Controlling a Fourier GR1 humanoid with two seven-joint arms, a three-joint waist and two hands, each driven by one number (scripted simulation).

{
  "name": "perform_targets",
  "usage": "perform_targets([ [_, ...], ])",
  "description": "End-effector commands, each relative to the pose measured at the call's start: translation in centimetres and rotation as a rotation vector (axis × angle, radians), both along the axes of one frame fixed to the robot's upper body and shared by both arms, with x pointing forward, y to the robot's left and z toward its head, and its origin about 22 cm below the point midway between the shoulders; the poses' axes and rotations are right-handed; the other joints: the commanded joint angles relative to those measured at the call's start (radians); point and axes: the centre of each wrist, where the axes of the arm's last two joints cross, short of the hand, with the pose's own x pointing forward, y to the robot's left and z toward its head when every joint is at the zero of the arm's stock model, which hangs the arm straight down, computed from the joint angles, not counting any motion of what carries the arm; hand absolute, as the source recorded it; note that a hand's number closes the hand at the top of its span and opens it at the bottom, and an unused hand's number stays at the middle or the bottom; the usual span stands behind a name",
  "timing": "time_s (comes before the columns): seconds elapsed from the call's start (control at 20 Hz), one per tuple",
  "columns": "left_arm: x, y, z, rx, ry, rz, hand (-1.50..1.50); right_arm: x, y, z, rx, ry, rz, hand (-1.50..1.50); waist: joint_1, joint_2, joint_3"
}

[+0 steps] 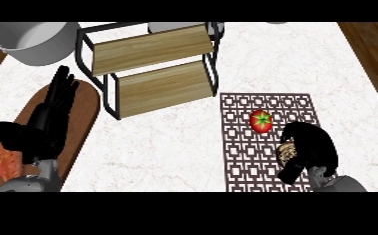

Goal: Pick the cupcake from the placemat and place it in the tiered shelf

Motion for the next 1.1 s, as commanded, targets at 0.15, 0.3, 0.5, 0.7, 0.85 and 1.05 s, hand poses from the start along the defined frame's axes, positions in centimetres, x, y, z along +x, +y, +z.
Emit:
perform_targets([
  [0.15,-0.3,0.5,0.0,0.002,0.004,-0.006,0.00,-2.3,10.3,0.9,0.026,-0.074,0.196,1.50,0.016,0.008,0.010],
  [0.3,0.8,-0.6,1.2,0.005,-0.005,-0.047,0.00,-5.1,17.9,2.7,0.087,-0.088,0.409,1.50,0.043,0.009,0.009],
  [0.5,1.5,-1.6,0.7,0.002,0.005,-0.044,0.00,-8.4,22.4,3.7,0.174,-0.084,0.499,1.50,0.041,0.013,0.011],
  [0.7,1.6,-1.2,0.8,-0.001,0.002,-0.036,0.00,-10.0,23.8,7.3,0.274,-0.154,0.503,1.50,0.038,0.007,0.010],
  [0.85,1.2,-0.7,0.1,-0.012,0.016,-0.022,0.00,-10.4,23.5,8.9,0.457,-0.266,0.443,1.50,0.029,0.005,0.010],
  [1.05,0.9,-0.2,0.0,0.003,0.040,-0.018,0.00,-10.1,22.8,12.6,0.550,-0.416,0.361,1.50,0.024,-0.005,0.009],
])
